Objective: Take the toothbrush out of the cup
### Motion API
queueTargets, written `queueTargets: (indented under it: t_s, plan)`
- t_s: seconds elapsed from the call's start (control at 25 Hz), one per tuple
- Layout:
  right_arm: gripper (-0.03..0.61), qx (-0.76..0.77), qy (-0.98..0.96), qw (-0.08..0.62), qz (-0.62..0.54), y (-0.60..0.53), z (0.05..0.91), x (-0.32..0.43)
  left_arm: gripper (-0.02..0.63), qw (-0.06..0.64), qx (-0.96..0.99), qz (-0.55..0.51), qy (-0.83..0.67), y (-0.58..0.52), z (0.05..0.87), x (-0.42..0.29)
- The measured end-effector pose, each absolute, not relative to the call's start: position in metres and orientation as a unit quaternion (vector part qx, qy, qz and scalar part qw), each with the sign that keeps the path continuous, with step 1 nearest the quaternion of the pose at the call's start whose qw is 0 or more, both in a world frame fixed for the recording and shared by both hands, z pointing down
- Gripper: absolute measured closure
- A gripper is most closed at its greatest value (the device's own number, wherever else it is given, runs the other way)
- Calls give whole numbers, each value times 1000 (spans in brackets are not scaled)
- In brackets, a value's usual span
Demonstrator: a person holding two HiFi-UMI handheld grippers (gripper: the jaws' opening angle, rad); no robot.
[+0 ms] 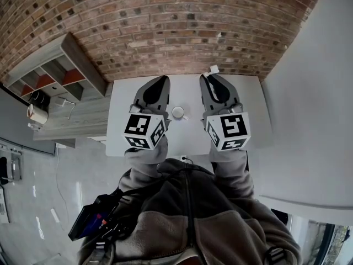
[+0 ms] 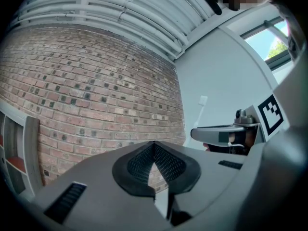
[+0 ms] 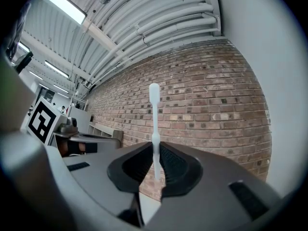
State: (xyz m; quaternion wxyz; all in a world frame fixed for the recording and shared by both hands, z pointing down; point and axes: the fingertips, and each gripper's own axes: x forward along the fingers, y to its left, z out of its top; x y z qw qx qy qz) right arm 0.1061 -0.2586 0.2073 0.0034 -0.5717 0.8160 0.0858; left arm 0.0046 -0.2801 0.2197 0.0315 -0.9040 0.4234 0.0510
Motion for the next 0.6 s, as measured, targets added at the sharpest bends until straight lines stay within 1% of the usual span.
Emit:
queueTargets:
  t_s: [0.6]
  plan:
    - [531, -571, 816, -7, 90, -262, 207, 90, 609, 24, -914, 37, 404, -282, 225, -1]
